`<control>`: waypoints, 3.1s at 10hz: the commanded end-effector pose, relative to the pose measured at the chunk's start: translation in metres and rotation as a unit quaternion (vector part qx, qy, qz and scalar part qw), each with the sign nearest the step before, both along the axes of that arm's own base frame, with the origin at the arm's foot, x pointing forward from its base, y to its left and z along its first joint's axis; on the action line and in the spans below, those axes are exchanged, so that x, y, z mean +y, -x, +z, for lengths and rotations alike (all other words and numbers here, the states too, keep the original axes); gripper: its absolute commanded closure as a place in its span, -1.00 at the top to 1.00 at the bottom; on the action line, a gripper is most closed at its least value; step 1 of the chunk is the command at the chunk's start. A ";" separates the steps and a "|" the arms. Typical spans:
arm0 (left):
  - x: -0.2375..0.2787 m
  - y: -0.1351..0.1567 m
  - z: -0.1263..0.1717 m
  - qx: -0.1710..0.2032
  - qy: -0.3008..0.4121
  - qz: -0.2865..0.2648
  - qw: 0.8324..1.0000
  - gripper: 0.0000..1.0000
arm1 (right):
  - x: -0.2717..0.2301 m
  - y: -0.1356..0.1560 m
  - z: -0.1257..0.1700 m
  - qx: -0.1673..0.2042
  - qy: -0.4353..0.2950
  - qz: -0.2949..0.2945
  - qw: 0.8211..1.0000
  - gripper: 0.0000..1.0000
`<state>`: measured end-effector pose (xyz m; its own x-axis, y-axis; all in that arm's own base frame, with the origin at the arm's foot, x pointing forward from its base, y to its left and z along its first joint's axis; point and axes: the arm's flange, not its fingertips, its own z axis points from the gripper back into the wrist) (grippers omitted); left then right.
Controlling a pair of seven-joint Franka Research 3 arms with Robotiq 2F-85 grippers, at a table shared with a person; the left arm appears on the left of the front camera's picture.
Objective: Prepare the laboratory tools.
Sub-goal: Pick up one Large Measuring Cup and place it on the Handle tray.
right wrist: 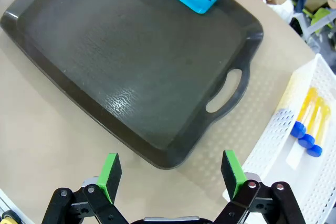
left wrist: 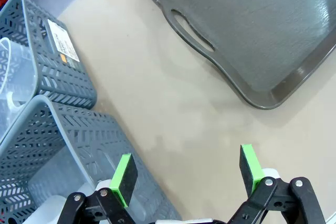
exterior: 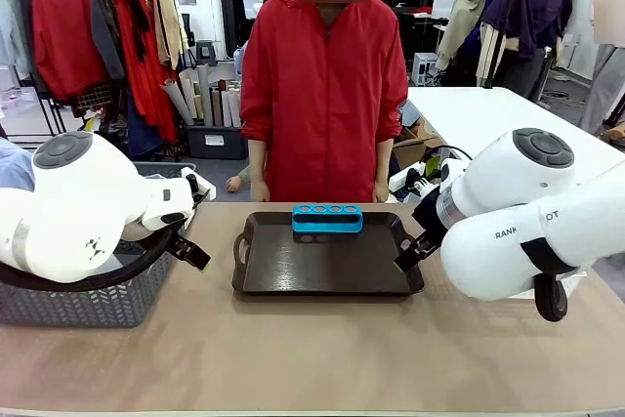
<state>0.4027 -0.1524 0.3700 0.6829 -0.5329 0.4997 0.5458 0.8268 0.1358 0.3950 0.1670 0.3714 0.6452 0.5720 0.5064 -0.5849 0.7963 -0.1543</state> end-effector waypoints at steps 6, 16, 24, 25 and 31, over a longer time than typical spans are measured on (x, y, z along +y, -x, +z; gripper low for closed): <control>0.000 0.000 0.000 0.000 0.000 0.000 1.000 1.00 | 0.000 0.000 0.000 0.000 0.000 0.000 1.000 1.00; 0.029 0.074 0.042 -0.056 -0.037 -0.129 0.989 1.00 | 0.010 -0.009 0.071 0.033 -0.073 0.074 0.994 1.00; 0.015 0.027 0.104 -0.095 -0.043 -0.129 0.986 1.00 | -0.017 -0.018 0.118 0.020 -0.082 0.067 0.994 1.00; 0.015 0.027 0.104 -0.095 -0.043 -0.129 0.986 1.00 | -0.017 -0.018 0.118 0.020 -0.082 0.067 0.994 1.00; 0.019 0.027 0.114 -0.051 -0.022 -0.162 0.985 1.00 | -0.016 -0.020 0.127 0.014 -0.093 0.077 0.993 1.00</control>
<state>0.3736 -0.1388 0.4746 0.4274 -0.7272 0.5372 0.7144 0.6358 0.2923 0.4135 0.1510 0.4933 0.5829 0.5763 0.5729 -0.6914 0.7221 -0.0230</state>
